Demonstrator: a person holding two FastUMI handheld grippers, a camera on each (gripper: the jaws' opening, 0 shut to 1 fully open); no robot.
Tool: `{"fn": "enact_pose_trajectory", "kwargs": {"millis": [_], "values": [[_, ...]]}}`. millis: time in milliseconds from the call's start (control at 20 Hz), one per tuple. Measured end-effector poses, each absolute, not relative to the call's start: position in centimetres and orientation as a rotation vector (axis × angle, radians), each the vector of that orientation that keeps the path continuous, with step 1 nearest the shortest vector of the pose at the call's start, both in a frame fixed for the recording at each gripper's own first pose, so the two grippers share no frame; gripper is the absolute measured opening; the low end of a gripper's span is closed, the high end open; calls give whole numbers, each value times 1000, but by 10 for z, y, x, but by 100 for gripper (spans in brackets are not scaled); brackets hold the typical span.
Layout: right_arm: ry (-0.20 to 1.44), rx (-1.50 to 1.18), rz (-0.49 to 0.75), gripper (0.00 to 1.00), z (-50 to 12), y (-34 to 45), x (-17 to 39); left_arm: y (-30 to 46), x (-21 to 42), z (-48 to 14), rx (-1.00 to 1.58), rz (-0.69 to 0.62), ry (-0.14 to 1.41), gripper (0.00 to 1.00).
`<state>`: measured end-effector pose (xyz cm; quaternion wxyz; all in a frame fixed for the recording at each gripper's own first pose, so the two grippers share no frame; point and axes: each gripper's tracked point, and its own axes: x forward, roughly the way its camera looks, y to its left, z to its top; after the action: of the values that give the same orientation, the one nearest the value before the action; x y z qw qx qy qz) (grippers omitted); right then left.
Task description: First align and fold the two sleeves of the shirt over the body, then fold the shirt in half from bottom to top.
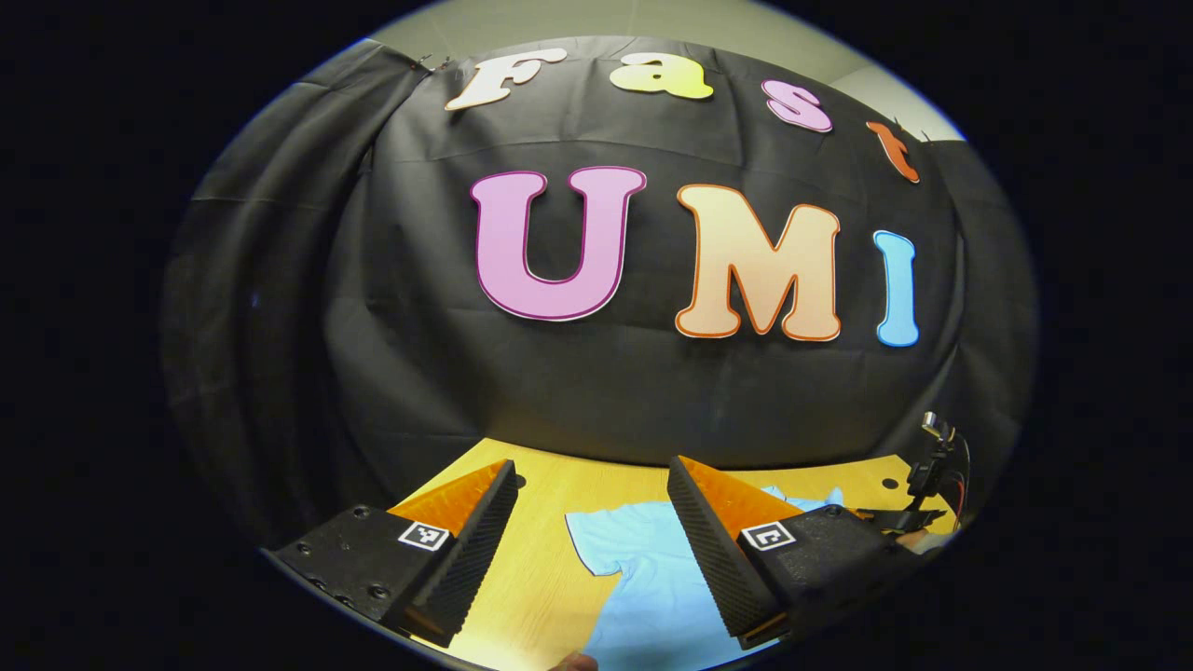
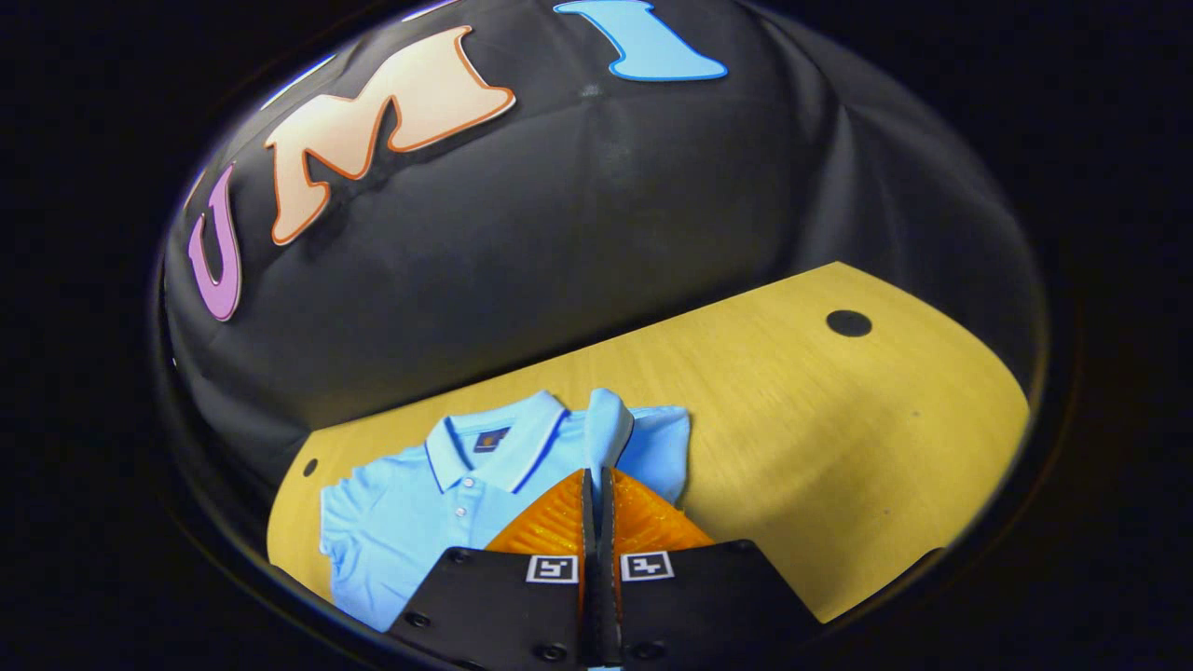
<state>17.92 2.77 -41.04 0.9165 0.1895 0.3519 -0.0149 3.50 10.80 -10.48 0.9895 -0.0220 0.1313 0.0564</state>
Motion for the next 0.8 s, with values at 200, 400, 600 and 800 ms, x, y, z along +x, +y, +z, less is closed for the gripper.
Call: {"fn": "enact_pose_trajectory", "kwargs": {"millis": [200, 400, 600, 800], "values": [[751, 441, -11, 3, -424, 62, 175, 119, 38, -109, -35, 113, 276, 98], [813, 465, 36, 2, -439, 88, 164, 132, 43, -115, -39, 114, 282, 98], [771, 435, 86, 55, -419, 93, 161, 135, 47, -123, -57, 114, 289, 98], [700, 372, 119, 96, -377, 82, 153, 131, 51, -129, -53, 103, 280, 98]]}}
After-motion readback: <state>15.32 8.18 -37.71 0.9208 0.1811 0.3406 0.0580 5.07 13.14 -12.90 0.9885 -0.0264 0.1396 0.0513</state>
